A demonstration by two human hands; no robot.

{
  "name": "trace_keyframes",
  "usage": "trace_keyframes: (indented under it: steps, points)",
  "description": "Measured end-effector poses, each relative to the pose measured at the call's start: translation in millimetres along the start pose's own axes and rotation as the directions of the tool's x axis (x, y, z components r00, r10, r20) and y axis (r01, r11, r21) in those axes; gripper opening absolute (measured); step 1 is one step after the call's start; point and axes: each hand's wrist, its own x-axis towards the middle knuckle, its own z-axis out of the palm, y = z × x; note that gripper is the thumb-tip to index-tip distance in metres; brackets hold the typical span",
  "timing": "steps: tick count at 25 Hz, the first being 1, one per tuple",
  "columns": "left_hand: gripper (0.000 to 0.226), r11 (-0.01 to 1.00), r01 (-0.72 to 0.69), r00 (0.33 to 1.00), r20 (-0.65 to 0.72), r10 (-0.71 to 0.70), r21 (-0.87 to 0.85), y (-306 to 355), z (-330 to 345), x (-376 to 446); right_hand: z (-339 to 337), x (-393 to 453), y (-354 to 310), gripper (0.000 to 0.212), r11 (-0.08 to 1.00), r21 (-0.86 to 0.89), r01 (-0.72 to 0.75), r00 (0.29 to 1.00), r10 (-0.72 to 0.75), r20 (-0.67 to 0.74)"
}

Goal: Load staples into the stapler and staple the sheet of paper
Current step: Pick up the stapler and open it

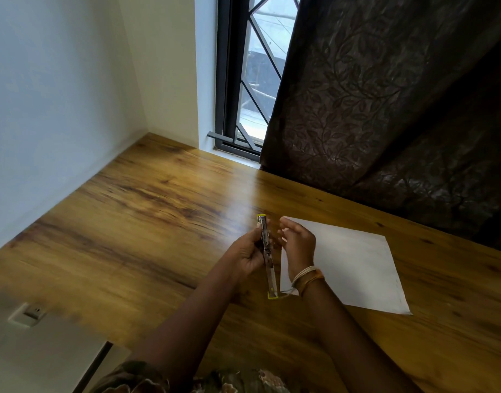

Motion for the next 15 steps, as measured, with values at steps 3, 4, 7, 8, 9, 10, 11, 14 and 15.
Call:
trace_keyframes:
  steps: [3, 4, 7, 8, 9, 10, 11, 14, 15]
  points:
    - [0.023, 0.962, 0.018, 0.999, -0.042, -0.007, 0.272, 7, 1, 3, -7, 8, 2, 0.027, 0.908, 0.306, -0.287, 0.958, 0.276, 0.079]
    - [0.021, 0.886, -0.001, 0.997, -0.068, 0.037, 0.464, 10, 4, 4, -9, 10, 4, 0.023, 0.844, 0.371, -0.387, 0.922, 0.363, 0.134]
    - [0.020, 0.236, -0.198, 0.905, 0.085, 0.417, 0.952, 10, 23, 4, -11, 15, 15, 0.034, 0.588, 0.515, -0.624, 0.780, 0.513, 0.359]
    - [0.019, -0.111, -0.223, 0.855, 0.250, 0.455, 0.968, 6, 31, 0, -10, 14, 20, 0.034, 0.534, 0.537, -0.652, 0.757, 0.501, 0.420]
    - [0.018, -0.364, -0.222, 0.815, 0.377, 0.440, 0.904, -1, 37, -3, -8, 13, 23, 0.029, 0.507, 0.542, -0.670, 0.741, 0.488, 0.461]
    - [0.018, -0.468, -0.219, 0.797, 0.433, 0.421, 0.857, -7, 40, -5, -6, 9, 25, 0.025, 0.495, 0.551, -0.672, 0.740, 0.465, 0.486]
    - [0.018, -0.482, -0.226, 0.794, 0.447, 0.412, 0.846, -10, 40, -5, -4, 7, 27, 0.028, 0.481, 0.568, -0.668, 0.744, 0.453, 0.492]
    - [0.019, -0.349, -0.315, 0.782, 0.450, 0.431, 0.883, -5, 30, 1, -6, 10, 34, 0.018, 0.453, 0.597, -0.662, 0.746, 0.469, 0.472]
    - [0.018, -0.247, -0.326, 0.792, 0.406, 0.455, 0.913, -1, 27, 1, -8, 13, 38, 0.022, 0.452, 0.607, -0.654, 0.750, 0.489, 0.446]
